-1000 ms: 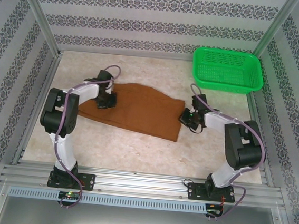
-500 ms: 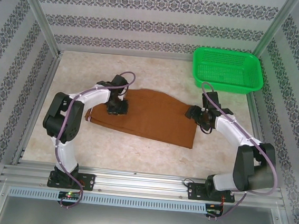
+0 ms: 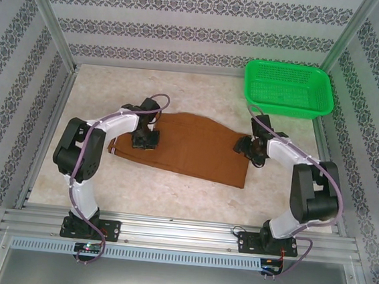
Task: Roll up the long pants
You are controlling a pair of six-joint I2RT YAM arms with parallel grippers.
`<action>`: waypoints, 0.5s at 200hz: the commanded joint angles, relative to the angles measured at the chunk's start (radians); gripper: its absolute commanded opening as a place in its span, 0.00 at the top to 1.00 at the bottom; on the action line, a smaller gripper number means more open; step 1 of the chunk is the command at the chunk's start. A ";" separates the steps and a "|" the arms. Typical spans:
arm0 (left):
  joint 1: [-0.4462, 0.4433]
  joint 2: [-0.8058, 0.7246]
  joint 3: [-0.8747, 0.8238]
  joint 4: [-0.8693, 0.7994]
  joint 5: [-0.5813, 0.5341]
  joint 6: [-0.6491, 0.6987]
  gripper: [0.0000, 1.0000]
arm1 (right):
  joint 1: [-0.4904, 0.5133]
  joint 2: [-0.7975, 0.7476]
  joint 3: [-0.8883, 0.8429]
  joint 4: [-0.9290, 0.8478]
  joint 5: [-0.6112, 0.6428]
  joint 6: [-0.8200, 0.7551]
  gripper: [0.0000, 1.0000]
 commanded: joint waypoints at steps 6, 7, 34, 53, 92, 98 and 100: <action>-0.006 0.043 -0.003 0.030 -0.006 -0.004 1.00 | -0.001 0.053 0.045 0.005 0.017 -0.035 0.30; -0.007 0.043 -0.003 0.030 -0.006 -0.004 1.00 | -0.001 0.054 0.045 0.005 0.017 -0.036 0.30; -0.004 0.072 0.009 0.036 -0.017 0.012 1.00 | 0.000 0.098 0.039 0.007 0.004 -0.036 0.46; 0.006 0.128 0.037 0.038 -0.033 0.025 1.00 | 0.004 0.067 0.012 0.000 0.001 -0.033 0.93; 0.020 0.292 0.192 0.012 -0.005 0.074 1.00 | 0.067 -0.094 -0.108 -0.033 -0.052 0.006 1.00; 0.021 0.312 0.217 0.009 0.003 0.082 1.00 | 0.091 -0.115 -0.125 -0.040 -0.055 0.013 1.00; 0.021 0.318 0.226 0.008 0.004 0.084 1.00 | 0.100 -0.121 -0.129 -0.043 -0.058 0.016 1.00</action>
